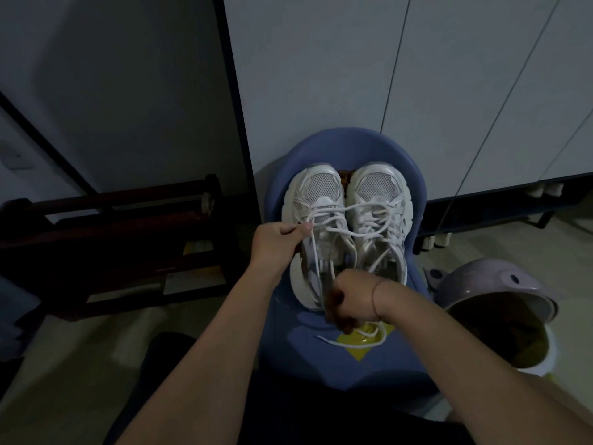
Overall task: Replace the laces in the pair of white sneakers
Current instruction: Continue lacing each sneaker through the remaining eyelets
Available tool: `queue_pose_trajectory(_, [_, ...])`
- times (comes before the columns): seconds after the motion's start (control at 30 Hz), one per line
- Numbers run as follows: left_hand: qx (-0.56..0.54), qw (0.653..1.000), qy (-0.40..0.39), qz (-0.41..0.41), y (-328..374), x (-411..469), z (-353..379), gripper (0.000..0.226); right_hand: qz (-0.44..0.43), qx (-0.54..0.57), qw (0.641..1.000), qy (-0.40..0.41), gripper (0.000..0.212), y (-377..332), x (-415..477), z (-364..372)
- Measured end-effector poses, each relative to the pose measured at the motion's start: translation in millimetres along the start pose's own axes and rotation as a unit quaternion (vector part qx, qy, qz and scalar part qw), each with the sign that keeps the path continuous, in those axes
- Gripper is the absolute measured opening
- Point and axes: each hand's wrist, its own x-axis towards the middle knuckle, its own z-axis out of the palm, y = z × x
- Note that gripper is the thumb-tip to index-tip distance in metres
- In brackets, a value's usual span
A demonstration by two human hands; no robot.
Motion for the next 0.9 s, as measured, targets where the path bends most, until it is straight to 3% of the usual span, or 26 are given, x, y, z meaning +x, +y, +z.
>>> queue_pose_trajectory(0.1, [-0.009, 1.0, 0.004, 0.004, 1.8, -1.8, 2.8, 0.013, -0.005, -0.011, 0.987, 0.16, 0.029, 7.2, 6.5, -12.0])
queue_pose_trajectory(0.17, [-0.008, 1.0, 0.006, 0.009, 2.6, -3.4, 3.5, 0.013, -0.027, 0.12, 0.959, 0.256, 0.034, 7.1, 17.3, -13.3])
queue_pose_trajectory(0.27, [-0.007, 1.0, 0.007, 0.012, 2.7, -5.0, 2.4, 0.014, -0.032, 0.293, 0.899, 0.324, 0.031, -0.9, 40.6, -2.0])
queue_pose_trajectory(0.4, [-0.005, 1.0, 0.005, 0.021, 3.3, -6.5, 0.8, 0.017, -0.004, 0.246, 0.884, 0.396, 0.031, -7.2, 54.4, 5.5])
queue_pose_trajectory(0.47, [-0.004, 1.0, 0.008, 0.024, 1.8, -5.2, -1.2, 0.018, -0.018, 0.187, 0.908, 0.374, 0.028, -7.6, 49.7, 0.2])
queue_pose_trajectory(0.53, [-0.002, 1.0, 0.006, 0.023, -0.2, -3.2, -2.5, 0.019, -0.026, 0.112, 0.951, 0.287, 0.028, -7.2, 39.8, -5.7])
queue_pose_trajectory(0.6, [0.004, 1.0, 0.005, 0.021, -0.8, -2.3, -2.9, 0.02, -0.026, 0.057, 0.989, 0.131, 0.019, -5.7, 27.4, -7.3])
queue_pose_trajectory(0.7, [0.007, 1.0, -0.003, 0.026, 0.4, -2.2, -2.3, 0.019, -0.007, 0.038, 0.996, -0.083, 0.011, -1.5, 9.0, -3.0])
queue_pose_trajectory(0.8, [0.006, 1.0, -0.006, 0.02, 0.6, -2.1, -1.6, 0.018, 0.011, 0.038, 0.997, -0.073, 0.02, 1.9, 7.1, -1.1])
queue_pose_trajectory(0.9, [0.008, 1.0, -0.002, 0.018, 1.1, -2.1, -1.6, 0.018, 0.008, 0.136, 0.988, 0.07, 0.02, 3.4, 15.2, -4.7])
